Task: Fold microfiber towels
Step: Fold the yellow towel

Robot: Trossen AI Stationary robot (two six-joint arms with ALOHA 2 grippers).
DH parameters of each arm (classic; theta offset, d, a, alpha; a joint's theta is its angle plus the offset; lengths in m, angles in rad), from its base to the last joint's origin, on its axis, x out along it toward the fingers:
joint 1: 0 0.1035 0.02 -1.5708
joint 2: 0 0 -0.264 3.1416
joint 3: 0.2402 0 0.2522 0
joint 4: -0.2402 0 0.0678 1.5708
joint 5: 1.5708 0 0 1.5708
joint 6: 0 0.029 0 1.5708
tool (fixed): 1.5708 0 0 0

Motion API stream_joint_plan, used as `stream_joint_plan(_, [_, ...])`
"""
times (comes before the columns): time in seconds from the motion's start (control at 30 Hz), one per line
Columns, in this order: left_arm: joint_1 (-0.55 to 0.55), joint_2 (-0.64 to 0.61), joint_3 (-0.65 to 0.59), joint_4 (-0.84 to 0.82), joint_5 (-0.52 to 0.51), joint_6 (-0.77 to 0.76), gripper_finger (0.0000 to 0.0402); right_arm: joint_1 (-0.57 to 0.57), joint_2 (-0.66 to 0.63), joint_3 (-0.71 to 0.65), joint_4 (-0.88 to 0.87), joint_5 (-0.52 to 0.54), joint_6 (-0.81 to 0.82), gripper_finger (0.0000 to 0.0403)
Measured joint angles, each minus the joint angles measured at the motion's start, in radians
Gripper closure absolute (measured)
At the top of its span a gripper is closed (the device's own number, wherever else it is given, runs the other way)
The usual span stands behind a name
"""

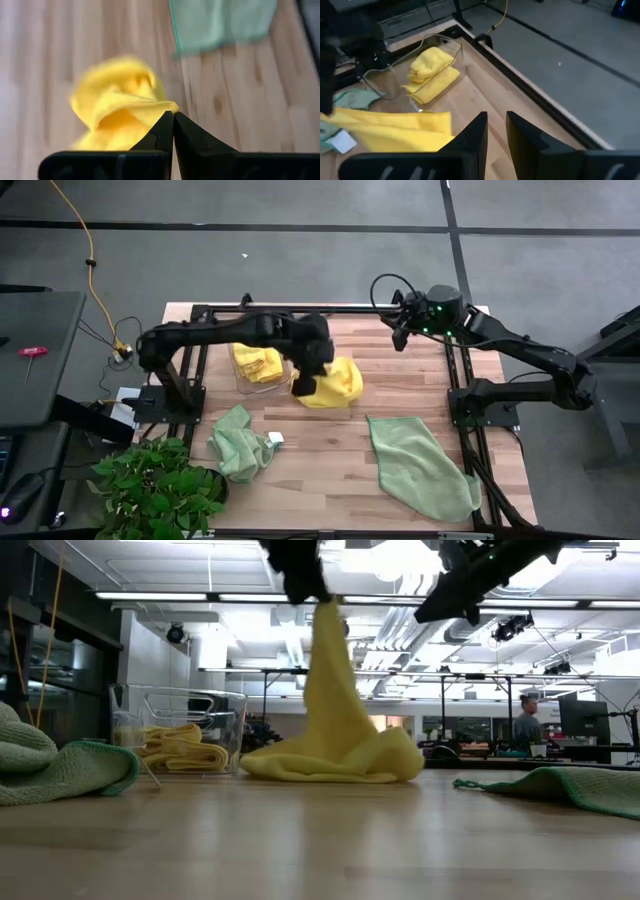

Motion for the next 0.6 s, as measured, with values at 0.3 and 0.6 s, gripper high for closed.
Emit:
stream_joint_plan(0.3, [-0.024,0.071,-0.057,-0.035,-0.093,-0.052,0.0401,0.022,0.043,0.000,-0.186,-0.071,0.077,0.0340])
stream_joint_plan(0.6, [-0.028,0.071,-0.059,0.040,-0.060,-0.141,0.0401,0.100,0.171,0.000,-0.229,-0.069,0.051,0.0340])
